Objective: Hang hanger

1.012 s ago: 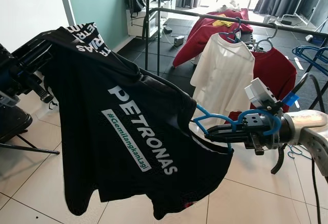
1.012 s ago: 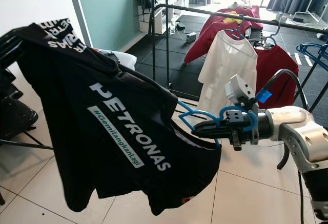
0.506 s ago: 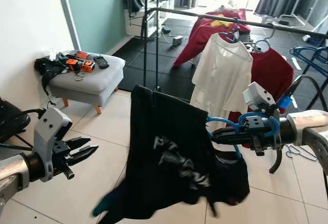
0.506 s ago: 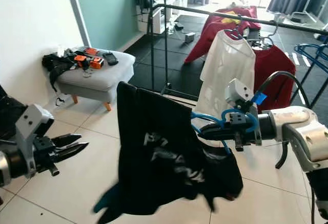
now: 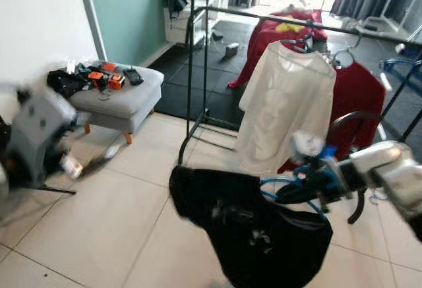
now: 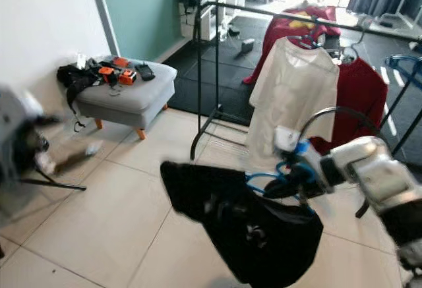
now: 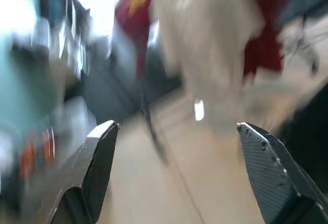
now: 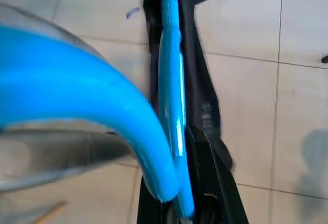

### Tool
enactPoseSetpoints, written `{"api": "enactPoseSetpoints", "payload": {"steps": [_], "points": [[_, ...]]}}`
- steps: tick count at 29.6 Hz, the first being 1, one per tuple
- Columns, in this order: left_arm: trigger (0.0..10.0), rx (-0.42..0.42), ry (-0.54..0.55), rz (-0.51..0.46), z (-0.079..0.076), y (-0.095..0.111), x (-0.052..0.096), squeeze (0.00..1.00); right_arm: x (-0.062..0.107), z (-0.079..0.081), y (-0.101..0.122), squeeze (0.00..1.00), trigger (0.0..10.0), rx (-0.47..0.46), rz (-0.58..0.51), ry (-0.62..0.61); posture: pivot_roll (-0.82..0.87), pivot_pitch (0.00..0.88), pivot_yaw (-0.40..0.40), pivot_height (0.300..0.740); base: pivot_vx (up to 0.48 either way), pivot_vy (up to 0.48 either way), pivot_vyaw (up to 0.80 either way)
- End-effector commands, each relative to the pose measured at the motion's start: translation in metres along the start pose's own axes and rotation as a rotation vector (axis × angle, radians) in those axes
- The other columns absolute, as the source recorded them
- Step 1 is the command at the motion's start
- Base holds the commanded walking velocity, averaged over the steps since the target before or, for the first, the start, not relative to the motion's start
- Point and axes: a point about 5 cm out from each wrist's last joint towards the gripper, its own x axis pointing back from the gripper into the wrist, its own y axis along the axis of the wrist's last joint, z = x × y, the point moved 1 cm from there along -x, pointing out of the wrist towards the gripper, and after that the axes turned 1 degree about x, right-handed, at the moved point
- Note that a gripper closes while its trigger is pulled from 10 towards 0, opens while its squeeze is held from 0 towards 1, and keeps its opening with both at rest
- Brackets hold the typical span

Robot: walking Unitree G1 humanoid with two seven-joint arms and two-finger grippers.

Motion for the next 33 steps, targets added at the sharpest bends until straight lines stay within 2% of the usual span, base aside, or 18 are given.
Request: {"api": "enactPoseSetpoints", "payload": {"steps": [1,2,3,4,6,7,8,9,10,12,19,23,25,30,32,33], "points": [[10.0,0.035,-0.043,-0.027,-0.009,0.001,-0.005,1.0,0.002,-0.004,0.001,0.0,10.0,0.024,0.018,-0.014,-0.01,0.0,-0.066,0.74,0.0,0.0,0.0],[10.0,0.046,-0.134,-0.101,-0.025,0.013,-0.016,1.0,-0.004,-0.007,0.004,0.0,10.0,0.04,0.032,-0.009,-0.01,0.0,-0.071,0.74,0.0,0.0,0.0],[10.0,0.046,-0.134,-0.101,-0.025,0.013,-0.016,1.0,-0.004,-0.007,0.004,0.0,10.0,0.04,0.032,-0.009,-0.01,0.0,-0.071,0.74,0.0,0.0,0.0],[10.0,0.068,-0.234,-0.131,-0.043,0.016,-0.025,1.0,-0.009,-0.01,0.009,0.0,10.0,0.058,0.034,-0.001,-0.01,0.0,-0.072,0.74,0.0,0.0,0.0],[10.0,0.068,-0.234,-0.131,-0.043,0.016,-0.025,1.0,-0.009,-0.01,0.009,0.0,10.0,0.058,0.034,-0.001,-0.01,0.0,-0.072,0.74,0.0,0.0,0.0],[10.0,0.091,-0.323,-0.124,-0.06,0.012,-0.034,0.49,-0.014,-0.013,0.015,0.0,10.0,0.078,0.031,0.003,-0.01,0.0,-0.07,0.74,0.0,0.0,0.0],[10.0,0.091,-0.323,-0.124,-0.06,0.012,-0.034,0.49,-0.014,-0.013,0.015,0.0,10.0,0.078,0.031,0.003,-0.01,0.0,-0.07,0.74,0.0,0.0,0.0],[10.0,0.113,-0.4,-0.087,-0.077,0.002,-0.044,0.02,-0.019,-0.015,0.024,0.0,10.0,0.108,0.013,0.02,-0.01,0.0,-0.064,0.74,0.0,0.0,0.0],[10.0,0.122,-0.44,-0.056,-0.087,-0.006,-0.049,0.02,-0.022,-0.015,0.03,0.0,10.0,0.128,0.0,0.032,-0.01,0.0,-0.062,0.74,0.0,0.0,0.0],[10.0,0.137,-0.463,-0.031,-0.096,-0.015,-0.055,0.0,-0.025,-0.013,0.039,0.0,10.0,0.159,-0.024,0.06,-0.02,0.0,-0.061,0.74,0.0,0.0,0.0],[10.0,0.175,-0.483,-0.016,-0.1,-0.021,-0.062,0.0,-0.034,-0.011,0.058,0.0,10.0,0.25,-0.046,0.109,-0.02,0.0,-0.052,0.74,0.0,0.0,0.0],[10.0,0.167,-0.472,0.002,-0.1,-0.022,-0.065,0.0,-0.038,-0.011,0.065,0.0,10.0,0.278,-0.055,0.119,-0.02,0.0,-0.05,0.74,0.0,0.0,0.0],[10.0,0.139,-0.479,0.062,-0.103,-0.031,-0.066,0.0,-0.039,-0.012,0.073,0.0,10.0,0.306,-0.078,0.12,-0.01,0.0,-0.048,0.74,0.0,0.0,0.0],[10.0,0.135,-0.483,0.071,-0.104,-0.033,-0.066,0.0,-0.039,-0.013,0.074,0.0,10.0,0.309,-0.083,0.118,-0.01,0.0,-0.048,0.74,0.0,0.0,0.0],[10.0,0.115,-0.486,0.119,-0.106,-0.04,-0.066,0.0,-0.038,-0.013,0.08,0.0,10.0,0.325,-0.1,0.119,-0.01,0.0,-0.048,0.74,0.0,0.0,0.0],[7.0,0.107,-0.488,0.141,-0.107,-0.043,-0.066,0.0,-0.038,-0.012,0.083,0.0,10.0,0.333,-0.108,0.122,-0.01,0.0,-0.047,0.74,0.0,0.0,0.0]]}}
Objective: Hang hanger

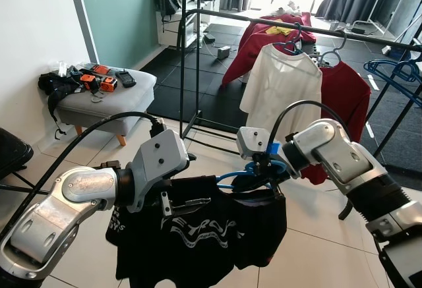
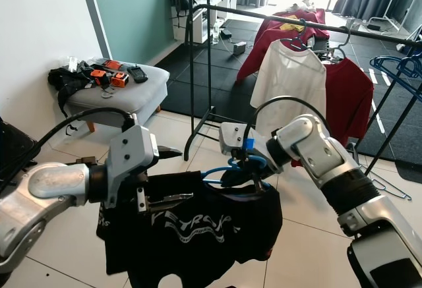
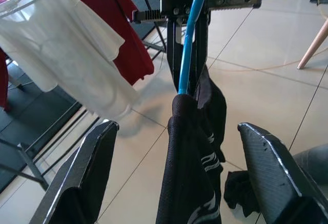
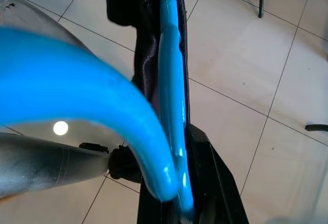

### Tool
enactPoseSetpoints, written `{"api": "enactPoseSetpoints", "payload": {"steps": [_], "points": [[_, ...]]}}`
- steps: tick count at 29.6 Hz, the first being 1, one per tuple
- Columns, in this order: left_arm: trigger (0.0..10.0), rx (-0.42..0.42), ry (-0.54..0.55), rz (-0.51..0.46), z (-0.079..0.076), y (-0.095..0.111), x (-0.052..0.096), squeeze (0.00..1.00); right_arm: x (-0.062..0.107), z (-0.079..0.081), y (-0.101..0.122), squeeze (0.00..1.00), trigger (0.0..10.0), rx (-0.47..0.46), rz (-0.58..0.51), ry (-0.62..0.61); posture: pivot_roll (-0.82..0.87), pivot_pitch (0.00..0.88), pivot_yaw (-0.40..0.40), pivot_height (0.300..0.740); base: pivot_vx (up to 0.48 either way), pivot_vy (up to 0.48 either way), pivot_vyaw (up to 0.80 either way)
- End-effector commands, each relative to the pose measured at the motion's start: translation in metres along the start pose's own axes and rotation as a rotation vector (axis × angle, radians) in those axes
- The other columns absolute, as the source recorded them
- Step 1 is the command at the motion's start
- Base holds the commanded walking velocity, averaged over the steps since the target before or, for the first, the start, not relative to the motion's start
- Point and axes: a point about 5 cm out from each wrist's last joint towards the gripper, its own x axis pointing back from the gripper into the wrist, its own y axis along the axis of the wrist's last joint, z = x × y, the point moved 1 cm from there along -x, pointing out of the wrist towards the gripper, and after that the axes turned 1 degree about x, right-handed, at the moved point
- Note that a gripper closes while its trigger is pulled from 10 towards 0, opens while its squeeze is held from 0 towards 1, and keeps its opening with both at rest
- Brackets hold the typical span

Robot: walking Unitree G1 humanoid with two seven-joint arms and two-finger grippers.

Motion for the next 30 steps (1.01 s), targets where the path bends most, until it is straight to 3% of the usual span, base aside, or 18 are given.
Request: {"api": "enactPoseSetpoints", "payload": {"steps": [1,2,3,7,26,28,30], "points": [[7.0,0.015,-0.018,0.082,-0.003,-0.014,-0.001,0.0,0.004,-0.004,0.014,0.0,10.0,0.055,-0.026,-0.007,-0.01,0.0,-0.047,0.74,0.0,0.0,0.0],[2.7,0.001,-0.019,0.117,-0.003,-0.018,-0.001,0.0,0.004,-0.004,0.017,0.0,10.0,0.062,-0.034,-0.005,-0.01,0.0,-0.047,0.74,0.0,0.0,0.0],[0.0,-0.011,-0.025,0.147,-0.003,-0.022,-0.001,0.0,0.004,-0.004,0.019,0.0,10.0,0.067,-0.038,-0.003,-0.01,0.0,-0.047,0.74,0.0,0.0,0.0],[0.0,-0.058,-0.02,0.23,-0.002,-0.031,0.0,0.0,0.005,-0.004,0.019,0.0,10.0,0.076,-0.03,-0.005,-0.01,0.0,-0.047,0.74,0.0,0.0,0.0],[0.0,-0.114,0.037,0.287,0.005,-0.038,-0.003,0.0,0.001,-0.007,0.02,0.0,10.0,0.084,-0.048,-0.061,-0.01,0.0,-0.049,0.74,0.0,0.0,0.0],[0.0,-0.115,0.045,0.288,0.005,-0.039,-0.002,0.0,0.002,-0.007,0.023,0.96,10.0,0.073,-0.096,-0.055,-0.01,0.0,-0.049,0.74,0.0,0.0,0.0],[0.0,-0.109,0.052,0.288,0.006,-0.041,-0.002,0.0,0.004,-0.008,0.023,1.0,10.0,0.061,-0.126,-0.064,-0.01,0.0,-0.049,0.74,0.0,0.0,0.0]]}}
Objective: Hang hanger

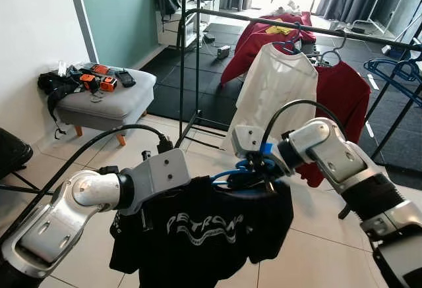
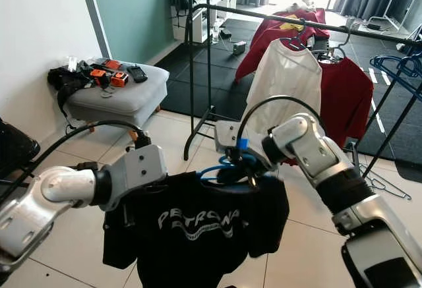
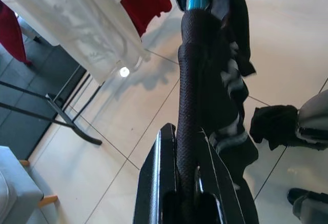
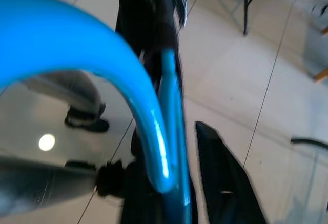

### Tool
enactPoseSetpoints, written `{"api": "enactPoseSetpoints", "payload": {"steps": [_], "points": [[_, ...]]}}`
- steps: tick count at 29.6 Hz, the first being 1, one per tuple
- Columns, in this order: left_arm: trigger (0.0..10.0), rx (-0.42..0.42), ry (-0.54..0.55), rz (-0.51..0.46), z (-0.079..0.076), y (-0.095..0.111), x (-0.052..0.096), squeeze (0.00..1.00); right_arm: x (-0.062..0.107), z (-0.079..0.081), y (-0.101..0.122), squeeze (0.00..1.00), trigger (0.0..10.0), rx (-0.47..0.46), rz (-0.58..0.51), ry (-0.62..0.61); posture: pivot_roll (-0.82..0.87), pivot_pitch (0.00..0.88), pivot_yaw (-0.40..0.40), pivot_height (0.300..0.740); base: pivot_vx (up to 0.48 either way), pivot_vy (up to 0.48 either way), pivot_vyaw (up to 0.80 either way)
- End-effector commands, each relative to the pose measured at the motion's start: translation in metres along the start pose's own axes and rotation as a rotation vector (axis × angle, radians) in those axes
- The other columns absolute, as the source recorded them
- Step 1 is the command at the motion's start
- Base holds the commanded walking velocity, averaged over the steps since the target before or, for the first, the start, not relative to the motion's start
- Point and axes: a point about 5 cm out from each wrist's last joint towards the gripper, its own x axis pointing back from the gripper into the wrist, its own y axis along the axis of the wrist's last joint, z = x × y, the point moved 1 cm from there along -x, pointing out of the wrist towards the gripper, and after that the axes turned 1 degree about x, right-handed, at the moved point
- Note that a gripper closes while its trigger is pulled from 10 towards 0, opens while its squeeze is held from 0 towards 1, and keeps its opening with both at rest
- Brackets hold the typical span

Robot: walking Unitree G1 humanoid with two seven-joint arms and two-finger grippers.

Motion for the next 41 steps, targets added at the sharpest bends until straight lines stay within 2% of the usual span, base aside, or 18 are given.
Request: {"api": "enactPoseSetpoints", "payload": {"steps": [1,9,16,20,21,22,23,24,25,26,28,29,32,33,34,37,39,41], "points": [[0.0,0.008,0.009,0.03,0.0,-0.007,-0.001,0.0,0.006,-0.003,0.009,1.0,10.0,0.029,-0.044,-0.018,-0.01,0.0,-0.049,0.74,0.0,0.0,0.0],[0.0,0.057,0.016,0.079,-0.003,-0.029,0.008,0.0,0.029,0.004,-0.002,1.0,10.0,-0.041,-0.101,-0.037,-0.01,0.0,-0.047,0.74,0.0,0.0,0.0],[0.0,0.117,0.058,0.113,-0.002,-0.046,0.02,0.0,0.049,0.012,-0.027,1.0,10.0,-0.096,-0.001,-0.066,-0.02,0.0,-0.048,0.74,0.0,0.0,0.0],[0.0,0.195,0.138,0.101,0.004,-0.056,0.035,0.0,0.067,0.009,-0.046,1.0,10.0,-0.155,0.043,-0.201,-0.02,0.0,-0.049,0.74,0.0,0.0,0.0],[0.0,0.294,0.247,0.026,0.01,-0.059,0.043,0.0,0.069,0.0,-0.057,0.42,10.0,-0.216,0.011,-0.378,-0.02,0.0,-0.045,0.74,0.0,0.0,0.0],[0.0,0.353,0.3,-0.021,0.012,-0.059,0.046,0.0,0.067,-0.005,-0.061,0.0,10.0,-0.254,-0.018,-0.458,-0.02,0.0,-0.039,0.74,0.0,0.0,0.0],[0.0,0.389,0.329,-0.051,0.013,-0.06,0.047,0.0,0.065,-0.007,-0.063,0.0,10.0,-0.279,-0.038,-0.501,-0.03,0.0,-0.038,0.74,0.0,0.0,0.0],[5.0,0.457,0.39,-0.106,0.013,-0.06,0.046,0.0,0.055,-0.012,-0.065,0.0,10.0,-0.344,-0.09,-0.585,-0.03,0.0,-0.036,0.74,0.0,0.0,0.0],[5.0,0.457,0.39,-0.106,0.013,-0.06,0.046,0.0,0.055,-0.012,-0.065,0.0,10.0,-0.344,-0.09,-0.585,-0.03,0.0,-0.036,0.74,0.0,0.0,0.0],[10.0,0.538,0.458,-0.162,0.011,-0.062,0.043,0.0,0.042,-0.016,-0.065,0.0,10.0,-0.406,-0.18,-0.669,-0.03,0.0,-0.035,0.74,0.0,0.0,-0.59],[10.0,0.73,0.561,-0.248,-0.006,-0.064,0.03,0.0,0.006,-0.012,-0.056,0.0,10.0,-0.648,-0.48,-0.745,-0.04,0.0,-0.03,0.74,0.0,0.0,-0.64],[10.0,0.73,0.561,-0.248,-0.006,-0.064,0.03,0.0,0.006,-0.012,-0.056,0.0,10.0,-0.648,-0.48,-0.745,-0.04,0.0,-0.03,0.74,0.0,0.0,-0.64],[10.0,0.808,0.64,-0.27,-0.028,-0.057,0.017,0.0,-0.024,0.001,-0.046,0.0,10.0,-0.799,-0.719,-0.743,-0.03,0.0,-0.026,0.74,0.0,0.0,-0.76],[10.0,0.808,0.64,-0.27,-0.028,-0.057,0.017,0.0,-0.024,0.001,-0.046,0.0,10.0,-0.799,-0.719,-0.743,-0.03,0.0,-0.026,0.74,0.0,0.0,-0.76],[10.0,0.873,0.701,-0.324,-0.036,-0.048,0.013,0.0,-0.052,0.015,-0.044,0.0,10.0,-0.909,-0.826,-0.747,-0.02,0.0,-0.043,0.74,0.0,0.0,-0.77],[10.0,0.886,0.715,-0.351,-0.033,-0.046,0.013,0.0,-0.069,0.02,-0.05,0.0,10.0,-0.925,-0.758,-0.767,-0.01,0.0,-0.055,0.74,0.0,0.0,-0.77],[10.0,0.847,0.729,-0.345,-0.023,-0.048,0.014,0.0,-0.063,0.013,-0.046,0.0,10.0,-0.849,-0.752,-0.795,-0.01,0.0,-0.055,0.74,0.409,0.0,0.0],[10.0,0.854,0.742,-0.359,-0.015,-0.047,0.012,0.0,-0.06,0.007,-0.051,0.0,10.0,-0.891,-0.735,-0.809,-0.03,0.0,-0.06,0.74,0.48,0.0,0.0]]}}
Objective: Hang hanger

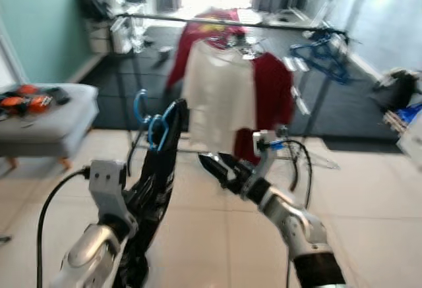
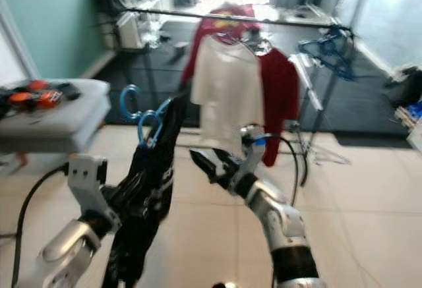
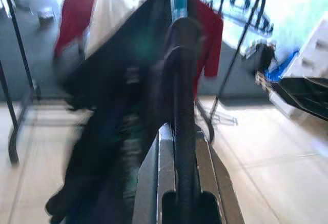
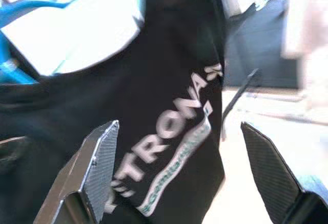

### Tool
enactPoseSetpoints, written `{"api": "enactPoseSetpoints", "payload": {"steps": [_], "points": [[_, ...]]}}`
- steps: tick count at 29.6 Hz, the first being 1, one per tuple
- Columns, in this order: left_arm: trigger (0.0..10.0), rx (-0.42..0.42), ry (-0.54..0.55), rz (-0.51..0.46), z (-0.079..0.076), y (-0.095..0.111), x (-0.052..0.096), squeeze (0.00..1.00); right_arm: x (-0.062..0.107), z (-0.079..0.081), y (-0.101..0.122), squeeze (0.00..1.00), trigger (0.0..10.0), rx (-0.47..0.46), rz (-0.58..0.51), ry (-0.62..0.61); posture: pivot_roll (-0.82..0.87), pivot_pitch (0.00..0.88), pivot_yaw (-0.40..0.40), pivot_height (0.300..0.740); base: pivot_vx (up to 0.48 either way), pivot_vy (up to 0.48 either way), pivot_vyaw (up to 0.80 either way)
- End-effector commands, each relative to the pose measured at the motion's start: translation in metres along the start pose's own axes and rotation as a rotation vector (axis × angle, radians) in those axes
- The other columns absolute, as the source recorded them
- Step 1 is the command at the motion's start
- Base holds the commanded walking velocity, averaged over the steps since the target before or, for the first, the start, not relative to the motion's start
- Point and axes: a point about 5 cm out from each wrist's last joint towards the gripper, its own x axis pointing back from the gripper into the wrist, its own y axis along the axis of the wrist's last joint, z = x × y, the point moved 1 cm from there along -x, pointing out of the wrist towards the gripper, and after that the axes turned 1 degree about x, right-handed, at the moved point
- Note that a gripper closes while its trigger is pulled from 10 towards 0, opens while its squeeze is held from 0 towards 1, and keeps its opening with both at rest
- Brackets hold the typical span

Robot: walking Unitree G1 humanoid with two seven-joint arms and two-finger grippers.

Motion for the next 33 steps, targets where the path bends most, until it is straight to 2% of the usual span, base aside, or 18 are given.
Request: {"api": "enactPoseSetpoints", "payload": {"steps": [1,10,16,19,22,29,33], "points": [[10.0,-0.016,0.016,-0.024,0.004,0.004,-0.006,0.0,-0.005,0.007,-0.005,0.0,10.0,-0.027,0.025,-0.001,-0.04,0.0,-0.056,0.74,0.48,0.0,0.0],[10.0,-0.069,0.003,-0.029,-0.001,0.008,-0.014,0.0,-0.002,0.012,-0.005,0.0,10.0,-0.063,-0.006,-0.051,-0.06,0.0,-0.039,0.74,0.48,0.0,0.0],[10.0,-0.105,-0.054,-0.037,-0.011,0.012,-0.023,0.0,-0.003,0.011,-0.007,0.0,10.0,-0.066,0.007,-0.048,-0.06,0.0,-0.038,0.74,0.48,0.0,-0.26],[10.0,-0.125,-0.087,-0.063,-0.021,0.019,-0.032,0.0,-0.005,0.013,-0.007,0.0,10.0,-0.07,0.01,-0.043,-0.06,0.0,-0.032,0.74,0.48,0.0,-0.8],[10.0,-0.125,-0.09,-0.067,-0.023,0.021,-0.034,0.0,-0.005,0.014,-0.006,0.0,10.0,-0.076,0.006,-0.041,-0.06,0.0,-0.032,0.74,0.48,0.0,-0.8],[10.0,-0.146,-0.092,-0.091,-0.029,0.03,-0.049,0.0,-0.007,0.014,-0.005,0.0,10.0,-0.084,-0.002,-0.045,-0.06,0.0,-0.03,0.74,0.48,0.0,0.0],[10.0,-0.148,-0.051,-0.11,-0.028,0.038,-0.061,0.0,-0.008,0.015,-0.006,0.0,10.0,-0.079,0.002,-0.042,-0.07,0.0,-0.025,0.74,0.48,0.0,0.0]]}}
